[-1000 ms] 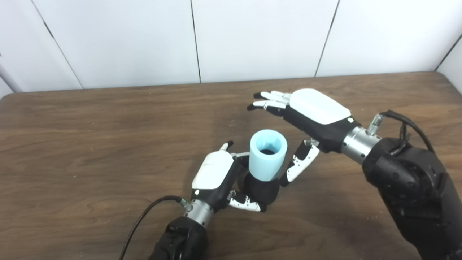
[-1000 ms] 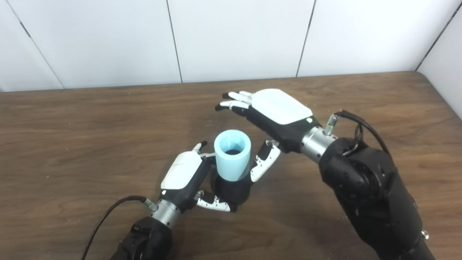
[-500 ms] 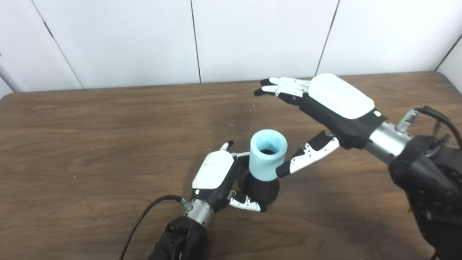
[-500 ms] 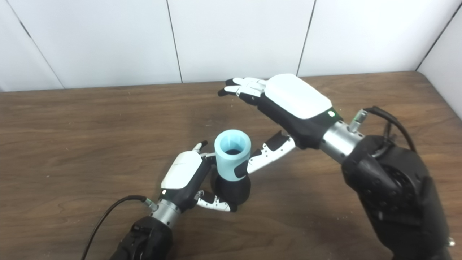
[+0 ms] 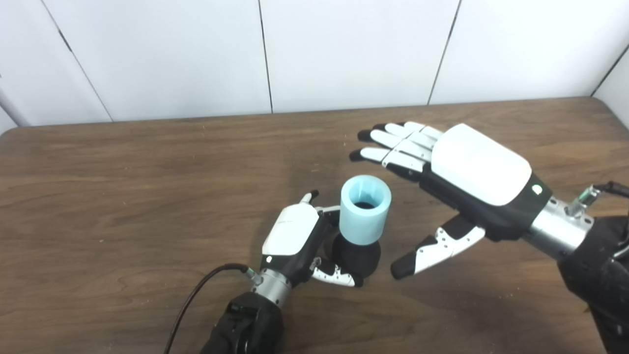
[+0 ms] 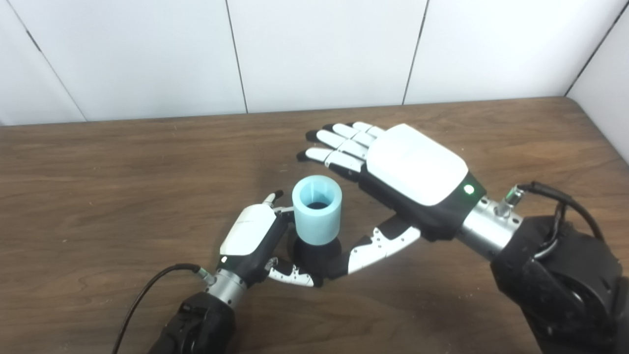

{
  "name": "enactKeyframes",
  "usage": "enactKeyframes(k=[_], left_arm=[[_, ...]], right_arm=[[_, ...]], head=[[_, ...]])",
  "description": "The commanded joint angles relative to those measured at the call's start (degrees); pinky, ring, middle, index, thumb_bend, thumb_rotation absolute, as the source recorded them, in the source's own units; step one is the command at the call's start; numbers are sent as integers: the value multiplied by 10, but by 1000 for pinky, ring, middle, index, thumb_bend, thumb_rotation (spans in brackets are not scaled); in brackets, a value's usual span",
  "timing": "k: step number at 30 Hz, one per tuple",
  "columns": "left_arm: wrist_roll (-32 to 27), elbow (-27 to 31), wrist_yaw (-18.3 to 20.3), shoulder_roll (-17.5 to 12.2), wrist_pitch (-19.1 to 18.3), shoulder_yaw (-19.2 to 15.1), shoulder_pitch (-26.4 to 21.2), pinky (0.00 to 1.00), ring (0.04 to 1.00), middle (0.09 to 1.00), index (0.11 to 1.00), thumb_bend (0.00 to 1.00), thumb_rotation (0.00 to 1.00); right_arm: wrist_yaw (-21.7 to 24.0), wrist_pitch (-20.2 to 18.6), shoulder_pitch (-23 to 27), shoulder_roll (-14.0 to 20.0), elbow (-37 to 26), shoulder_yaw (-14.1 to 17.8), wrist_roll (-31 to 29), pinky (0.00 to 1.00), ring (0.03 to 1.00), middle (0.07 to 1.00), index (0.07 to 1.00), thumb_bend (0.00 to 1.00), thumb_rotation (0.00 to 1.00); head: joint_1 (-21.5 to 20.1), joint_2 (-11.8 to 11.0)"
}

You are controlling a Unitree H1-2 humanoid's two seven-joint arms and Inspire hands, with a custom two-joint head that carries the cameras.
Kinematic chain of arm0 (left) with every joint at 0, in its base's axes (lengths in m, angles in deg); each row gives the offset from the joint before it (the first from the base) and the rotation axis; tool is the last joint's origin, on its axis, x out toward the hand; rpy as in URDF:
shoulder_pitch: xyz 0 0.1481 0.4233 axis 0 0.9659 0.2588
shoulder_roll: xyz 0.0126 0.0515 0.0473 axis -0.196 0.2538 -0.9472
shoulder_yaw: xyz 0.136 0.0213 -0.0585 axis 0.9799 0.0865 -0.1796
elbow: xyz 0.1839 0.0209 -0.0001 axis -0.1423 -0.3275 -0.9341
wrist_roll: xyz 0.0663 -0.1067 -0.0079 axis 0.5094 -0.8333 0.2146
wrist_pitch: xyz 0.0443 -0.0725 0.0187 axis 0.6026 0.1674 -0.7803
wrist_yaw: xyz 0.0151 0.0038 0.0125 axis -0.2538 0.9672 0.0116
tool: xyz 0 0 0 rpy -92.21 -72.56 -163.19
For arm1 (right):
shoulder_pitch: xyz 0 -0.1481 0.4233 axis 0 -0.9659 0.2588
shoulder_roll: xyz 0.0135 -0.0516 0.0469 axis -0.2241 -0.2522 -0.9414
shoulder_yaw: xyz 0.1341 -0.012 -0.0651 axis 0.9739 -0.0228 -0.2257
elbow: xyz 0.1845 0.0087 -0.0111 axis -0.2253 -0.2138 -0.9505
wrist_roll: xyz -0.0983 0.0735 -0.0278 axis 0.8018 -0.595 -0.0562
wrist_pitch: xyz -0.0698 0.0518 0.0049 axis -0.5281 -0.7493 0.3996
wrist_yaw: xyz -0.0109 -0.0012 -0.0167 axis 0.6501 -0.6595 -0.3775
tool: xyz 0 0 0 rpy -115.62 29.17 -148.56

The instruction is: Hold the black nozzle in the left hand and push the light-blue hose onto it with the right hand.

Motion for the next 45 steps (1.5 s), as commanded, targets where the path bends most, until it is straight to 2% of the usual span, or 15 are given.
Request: enactKeyframes(k=[1,8,17,34,45], left_arm=[[11,-23,23,-15,-10,2,7,1000,656,458,505,522,0],[12,-23,26,-17,-11,3,6,1000,655,457,505,522,0],[11,-22,28,-17,-12,2,6,1000,656,460,503,522,0],[15,-18,32,-19,-14,2,5,1000,648,448,509,521,0],[15,-11,37,-21,-17,3,6,1000,648,448,509,522,0]], right_arm=[[-24,23,2,-4,-13,7,-4,994,998,997,936,646,1000],[-23,60,-25,-14,8,-5,3,1000,1000,1000,998,702,1000],[7,59,-31,-11,4,-15,9,1000,1000,1000,1000,709,1000],[7,76,-67,-15,12,-18,36,1000,1000,1000,972,724,1000],[20,73,-81,-20,14,-22,50,1000,1000,1000,968,719,1000]], head=[[0,0],[1,1],[0,4],[-2,7],[-3,11]])
